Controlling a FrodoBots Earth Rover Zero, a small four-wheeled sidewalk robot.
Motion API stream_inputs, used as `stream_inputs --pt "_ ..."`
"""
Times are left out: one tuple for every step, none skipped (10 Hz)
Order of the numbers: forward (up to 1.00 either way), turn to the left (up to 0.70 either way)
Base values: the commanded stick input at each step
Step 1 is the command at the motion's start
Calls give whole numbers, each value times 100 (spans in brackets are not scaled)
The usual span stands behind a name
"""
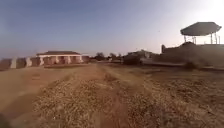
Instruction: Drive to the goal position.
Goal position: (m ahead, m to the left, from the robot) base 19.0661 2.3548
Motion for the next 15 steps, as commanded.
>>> stream_inputs --pt "69 0" --pt "69 0" --pt "69 0" --pt "69 0" --pt "69 0" --pt "69 0" --pt "69 0" --pt "69 0" --pt "69 0" --pt "69 0" --pt "69 0" --pt "69 0" --pt "69 0" --pt "69 0" --pt "69 0"
